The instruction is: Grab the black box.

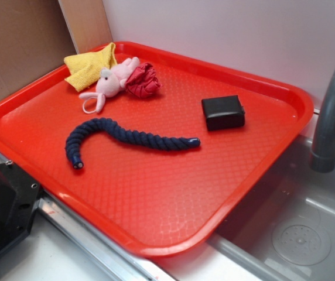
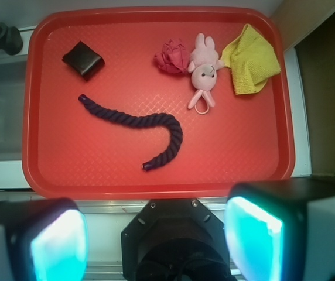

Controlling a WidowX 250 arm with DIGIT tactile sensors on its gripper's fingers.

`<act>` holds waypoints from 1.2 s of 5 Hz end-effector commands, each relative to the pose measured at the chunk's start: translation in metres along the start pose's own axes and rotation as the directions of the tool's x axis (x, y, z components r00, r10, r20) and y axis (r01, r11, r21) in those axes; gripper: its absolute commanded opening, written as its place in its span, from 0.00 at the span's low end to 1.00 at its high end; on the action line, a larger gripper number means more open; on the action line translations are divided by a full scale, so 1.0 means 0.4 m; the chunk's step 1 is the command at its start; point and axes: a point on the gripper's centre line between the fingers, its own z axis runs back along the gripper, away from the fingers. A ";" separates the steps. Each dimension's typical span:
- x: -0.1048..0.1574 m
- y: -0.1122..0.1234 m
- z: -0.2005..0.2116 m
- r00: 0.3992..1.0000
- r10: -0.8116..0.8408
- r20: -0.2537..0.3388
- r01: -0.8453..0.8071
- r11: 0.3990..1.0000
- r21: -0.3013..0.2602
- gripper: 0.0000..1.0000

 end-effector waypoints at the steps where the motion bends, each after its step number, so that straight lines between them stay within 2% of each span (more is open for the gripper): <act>1: 0.000 0.000 0.000 1.000 0.000 0.000 0.000 1.000 0.000 1.00; 2: 0.049 -0.009 -0.023 0.997 -0.029 0.065 0.027 0.999 0.031 1.00; 3: 0.097 -0.019 -0.051 0.989 -0.120 0.092 0.114 0.991 0.067 1.00; 4: 0.162 -0.062 -0.104 0.945 -0.287 0.153 0.283 0.958 0.049 1.00; 5: 0.241 -0.121 -0.189 0.890 -0.412 0.197 0.428 0.902 -0.046 1.00; 6: 0.281 -0.151 -0.232 0.885 -0.420 0.202 0.442 0.893 -0.081 1.00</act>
